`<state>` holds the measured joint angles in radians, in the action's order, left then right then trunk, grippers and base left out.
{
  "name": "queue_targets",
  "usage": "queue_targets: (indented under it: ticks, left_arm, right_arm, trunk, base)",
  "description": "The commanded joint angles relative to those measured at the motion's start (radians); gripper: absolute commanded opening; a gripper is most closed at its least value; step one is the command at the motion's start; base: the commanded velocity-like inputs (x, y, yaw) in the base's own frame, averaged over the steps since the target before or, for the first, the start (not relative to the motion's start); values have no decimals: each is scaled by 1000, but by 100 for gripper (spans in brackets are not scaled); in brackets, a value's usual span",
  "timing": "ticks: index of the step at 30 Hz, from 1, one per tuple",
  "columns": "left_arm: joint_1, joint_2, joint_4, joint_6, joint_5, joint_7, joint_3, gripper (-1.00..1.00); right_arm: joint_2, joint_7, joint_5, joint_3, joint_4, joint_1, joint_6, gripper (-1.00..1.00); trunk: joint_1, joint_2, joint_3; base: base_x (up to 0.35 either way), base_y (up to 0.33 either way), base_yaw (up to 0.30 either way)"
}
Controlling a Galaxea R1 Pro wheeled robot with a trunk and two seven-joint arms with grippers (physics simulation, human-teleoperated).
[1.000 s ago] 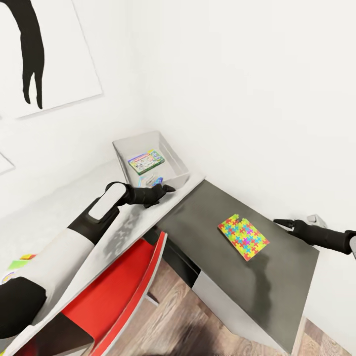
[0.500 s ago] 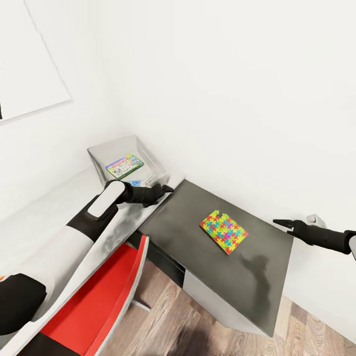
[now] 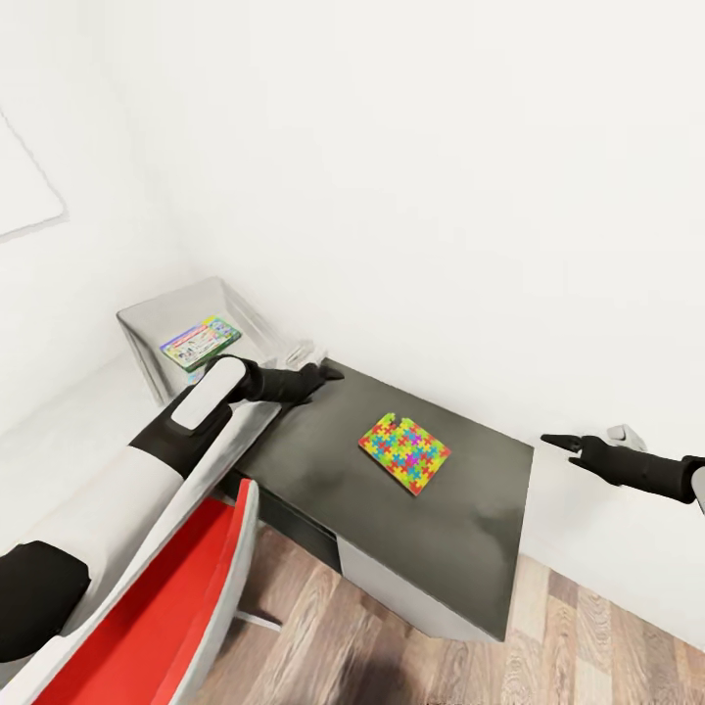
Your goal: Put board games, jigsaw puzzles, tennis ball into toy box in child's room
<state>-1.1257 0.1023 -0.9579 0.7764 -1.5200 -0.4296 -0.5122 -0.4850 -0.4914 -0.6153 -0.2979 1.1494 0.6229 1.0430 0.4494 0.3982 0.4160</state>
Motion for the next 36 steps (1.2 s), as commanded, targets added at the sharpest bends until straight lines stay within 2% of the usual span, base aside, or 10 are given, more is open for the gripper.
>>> queue_targets:
  ticks: [1, 11, 13, 20, 27, 29, 32, 34, 35, 36]
  left_arm:
    - [2, 2, -2, -1, -9, -10, -3, 100]
    - [53, 18, -6, -1, 34, -9, -1, 100]
    - [78, 22, -7, -3, 47, -9, 0, 100]
    - [115, 35, -10, -14, 66, -11, 1, 100]
    - [129, 41, -9, -21, 83, -16, -1, 100]
    - [136, 42, -7, -23, 107, -18, -1, 100]
    - [140, 43, -6, -25, 122, -18, -1, 100]
    - [149, 44, -5, -27, 154, -20, 1, 100]
    - [149, 44, -5, -27, 154, -20, 1, 100]
    - [154, 45, -5, -28, 171, -23, 1, 100]
  right_arm:
    - [0, -10, 9, -1, 0, 1, 4, 100]
    - [7, -10, 8, 4, 1, -2, 4, 100]
    - [18, -9, 10, 15, 1, -4, 4, 100]
    - [36, -9, 13, 46, 0, -6, 4, 100]
    - [40, -9, 17, 72, 0, -9, 4, 100]
    - [41, -10, 18, 85, 0, -10, 4, 100]
    - [41, -10, 18, 90, 0, -11, 4, 100]
    - [41, -10, 19, 101, 1, -12, 4, 100]
    - [41, -10, 19, 101, 1, -12, 4, 100]
    - [41, -10, 19, 106, 1, -13, 4, 100]
  trunk:
    - [1, 2, 1]
    - [1, 2, -6]
    - [1, 2, -7]
    - [1, 2, -12]
    - [1, 2, -16]
    - [1, 2, -17]
    - [1, 2, -18]
    - [1, 2, -18]
    - [1, 2, -18]
    - [1, 2, -18]
  base:
    - [0, 0, -269]
    - [0, 0, -269]
    - [0, 0, -269]
    - [0, 0, -269]
    - [0, 0, -253]
    - [0, 0, -158]
    - [0, 0, -122]
    - [0, 0, -81]
    - [0, 0, -72]
    - [0, 0, -57]
